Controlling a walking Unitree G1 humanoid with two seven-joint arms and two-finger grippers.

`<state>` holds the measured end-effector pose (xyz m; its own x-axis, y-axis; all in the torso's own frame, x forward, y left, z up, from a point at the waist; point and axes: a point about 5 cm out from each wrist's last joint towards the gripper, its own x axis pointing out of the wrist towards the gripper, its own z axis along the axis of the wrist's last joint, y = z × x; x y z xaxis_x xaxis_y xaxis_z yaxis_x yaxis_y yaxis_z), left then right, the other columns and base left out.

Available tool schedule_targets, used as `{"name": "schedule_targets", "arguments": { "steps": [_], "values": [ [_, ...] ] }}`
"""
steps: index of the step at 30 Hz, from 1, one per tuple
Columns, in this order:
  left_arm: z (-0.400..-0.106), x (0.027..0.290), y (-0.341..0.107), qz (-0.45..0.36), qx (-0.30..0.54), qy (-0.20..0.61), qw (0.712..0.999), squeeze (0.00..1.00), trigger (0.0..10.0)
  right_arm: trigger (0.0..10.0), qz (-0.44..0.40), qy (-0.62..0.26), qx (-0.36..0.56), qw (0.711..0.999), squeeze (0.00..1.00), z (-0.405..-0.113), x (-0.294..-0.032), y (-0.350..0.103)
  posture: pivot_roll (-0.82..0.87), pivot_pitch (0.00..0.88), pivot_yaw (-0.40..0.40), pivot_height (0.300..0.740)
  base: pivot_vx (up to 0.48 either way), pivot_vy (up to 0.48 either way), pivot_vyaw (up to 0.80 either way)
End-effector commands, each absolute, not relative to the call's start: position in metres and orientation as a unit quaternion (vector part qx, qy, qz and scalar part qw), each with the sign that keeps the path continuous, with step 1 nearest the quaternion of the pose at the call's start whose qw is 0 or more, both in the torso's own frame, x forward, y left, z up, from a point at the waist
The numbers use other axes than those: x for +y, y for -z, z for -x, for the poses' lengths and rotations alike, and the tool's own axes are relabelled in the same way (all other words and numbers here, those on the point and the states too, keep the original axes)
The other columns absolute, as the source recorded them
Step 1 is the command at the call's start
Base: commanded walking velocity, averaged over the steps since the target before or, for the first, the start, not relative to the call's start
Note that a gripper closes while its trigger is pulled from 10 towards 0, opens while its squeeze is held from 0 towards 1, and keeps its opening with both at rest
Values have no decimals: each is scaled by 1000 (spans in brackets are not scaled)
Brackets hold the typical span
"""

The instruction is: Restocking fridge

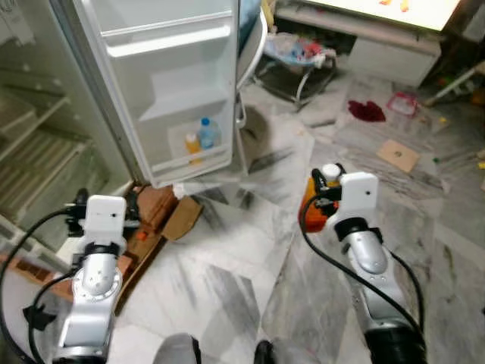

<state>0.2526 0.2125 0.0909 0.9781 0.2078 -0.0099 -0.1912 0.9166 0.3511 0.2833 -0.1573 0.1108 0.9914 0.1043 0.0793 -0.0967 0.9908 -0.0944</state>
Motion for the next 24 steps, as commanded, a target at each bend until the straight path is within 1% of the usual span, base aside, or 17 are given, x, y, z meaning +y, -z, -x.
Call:
{"name": "schedule_targets", "arguments": {
  "steps": [1,9,15,19,24],
  "values": [
    [-251,215,-91,-176,27,-101,979,0,10000,10000,33,-81,-72,994,0,-286,-142,-125,79,117,-65,740,416,0,800],
    [-254,213,-91,-172,26,-93,980,0,10000,10000,27,-104,-72,992,0,-285,-134,-126,76,118,-66,740,467,0,766],
    [-256,211,-90,-167,28,-90,982,0,10000,10000,23,-105,-69,992,0,-287,-135,-126,71,115,-67,740,480,0,0],
    [-256,212,-88,-153,40,-104,982,0,10000,10000,22,-109,-66,992,0,-288,-135,-125,71,117,-69,740,456,0,0],
    [-256,213,-87,-147,44,-109,982,0,10000,10000,18,-113,-58,992,0,-286,-132,-122,71,119,-71,740,302,369,0]
  ]
}}
